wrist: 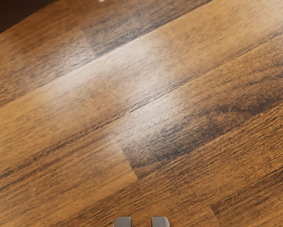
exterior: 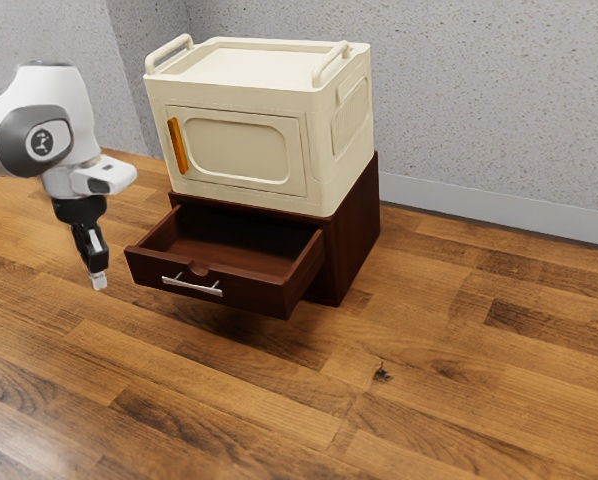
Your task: Push the drawer handle with one arm to close the drawer
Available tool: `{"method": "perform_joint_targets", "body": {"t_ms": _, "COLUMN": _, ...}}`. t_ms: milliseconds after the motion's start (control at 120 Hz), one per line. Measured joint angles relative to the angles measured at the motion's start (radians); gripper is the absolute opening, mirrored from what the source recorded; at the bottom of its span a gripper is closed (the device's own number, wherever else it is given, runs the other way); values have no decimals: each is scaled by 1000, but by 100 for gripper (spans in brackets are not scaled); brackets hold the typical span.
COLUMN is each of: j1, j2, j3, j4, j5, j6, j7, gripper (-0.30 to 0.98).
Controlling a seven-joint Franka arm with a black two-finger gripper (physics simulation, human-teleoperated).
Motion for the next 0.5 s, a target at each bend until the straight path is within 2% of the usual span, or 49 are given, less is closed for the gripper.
{"method": "perform_joint_targets", "body": {"t_ms": 233, "j1": -54, "j2": -40, "j3": -17, "j4": -89, "j5": 86, "j6": 96, "j7": 138, "gripper": -9}}
{"method": "perform_joint_targets", "body": {"t_ms": 333, "j1": -59, "j2": -76, "j3": -49, "j4": -130, "j5": 105, "j6": 111, "j7": 186, "gripper": -9}}
{"method": "perform_joint_targets", "body": {"t_ms": 500, "j1": -130, "j2": -89, "j3": -66, "j4": -148, "j5": 127, "j6": 136, "j7": 250, "gripper": -10}}
